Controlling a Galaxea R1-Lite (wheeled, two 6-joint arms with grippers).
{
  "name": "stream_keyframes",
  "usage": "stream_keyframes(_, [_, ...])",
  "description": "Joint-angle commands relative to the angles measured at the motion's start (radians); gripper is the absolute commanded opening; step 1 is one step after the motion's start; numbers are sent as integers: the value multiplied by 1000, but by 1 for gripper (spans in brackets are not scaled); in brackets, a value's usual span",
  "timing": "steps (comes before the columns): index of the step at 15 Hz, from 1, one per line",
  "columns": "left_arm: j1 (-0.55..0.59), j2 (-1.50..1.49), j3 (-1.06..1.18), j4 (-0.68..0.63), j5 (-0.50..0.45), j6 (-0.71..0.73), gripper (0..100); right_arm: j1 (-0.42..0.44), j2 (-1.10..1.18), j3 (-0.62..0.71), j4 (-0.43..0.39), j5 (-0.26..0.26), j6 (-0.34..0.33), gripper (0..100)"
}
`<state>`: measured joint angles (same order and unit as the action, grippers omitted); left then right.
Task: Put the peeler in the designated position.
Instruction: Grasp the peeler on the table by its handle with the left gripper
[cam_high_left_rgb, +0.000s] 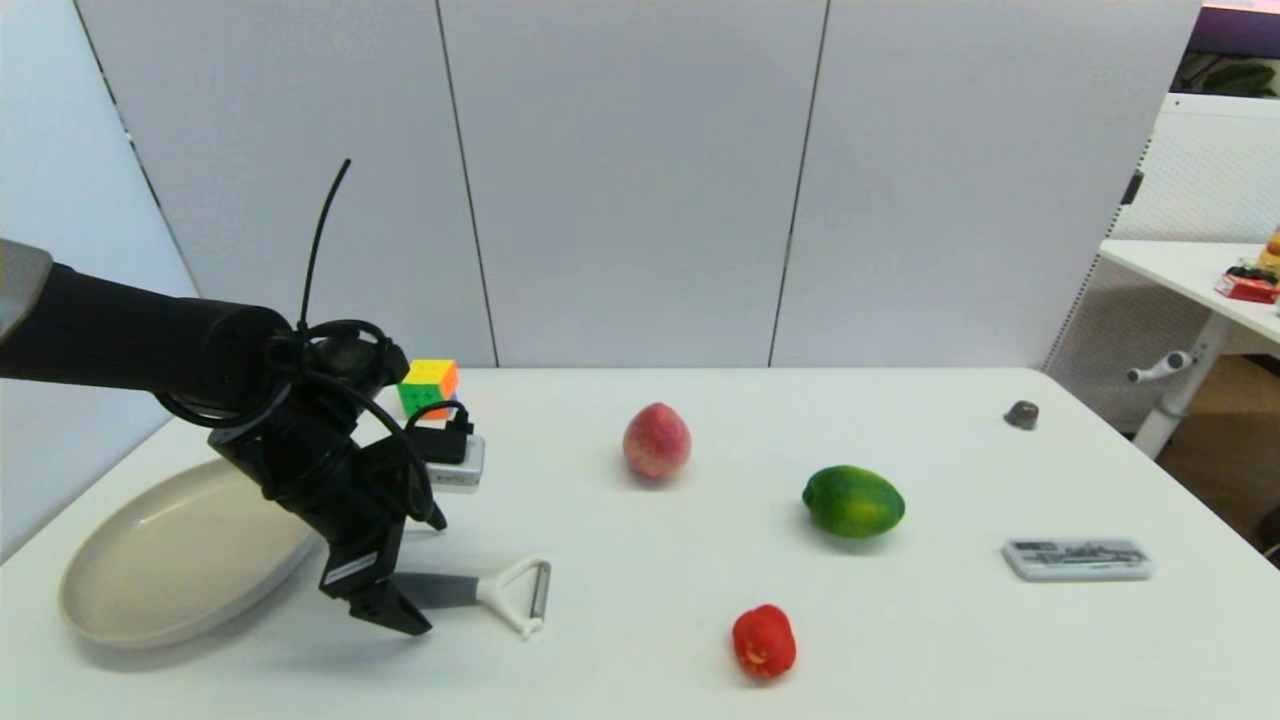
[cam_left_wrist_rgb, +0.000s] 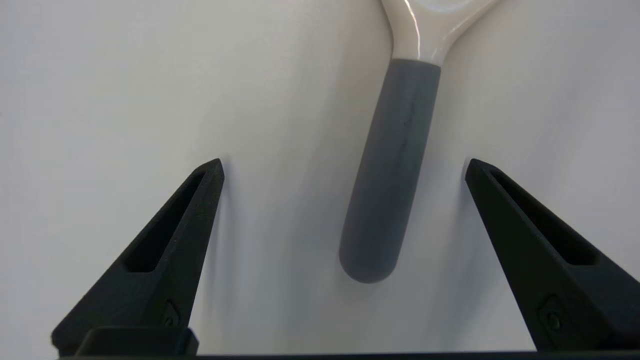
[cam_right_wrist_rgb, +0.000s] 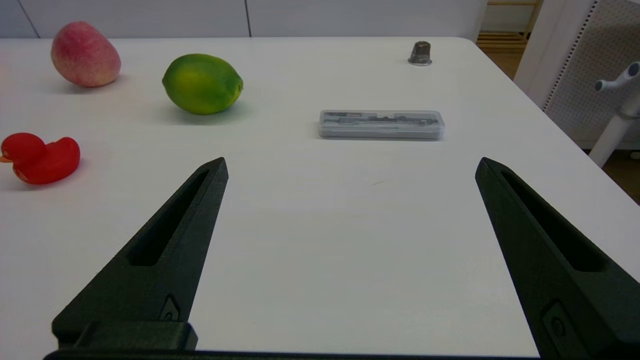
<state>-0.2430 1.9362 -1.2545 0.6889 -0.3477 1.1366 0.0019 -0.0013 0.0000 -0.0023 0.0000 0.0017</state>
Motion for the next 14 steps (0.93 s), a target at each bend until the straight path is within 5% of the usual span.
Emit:
stream_keyframes(1, [-7, 4, 1, -2, 21, 5, 100, 1, 1, 2, -1, 0, 0, 100])
stream_keyframes(14, [-16, 4, 3, 4, 27, 3, 100, 1, 1, 2, -1, 2, 0, 100])
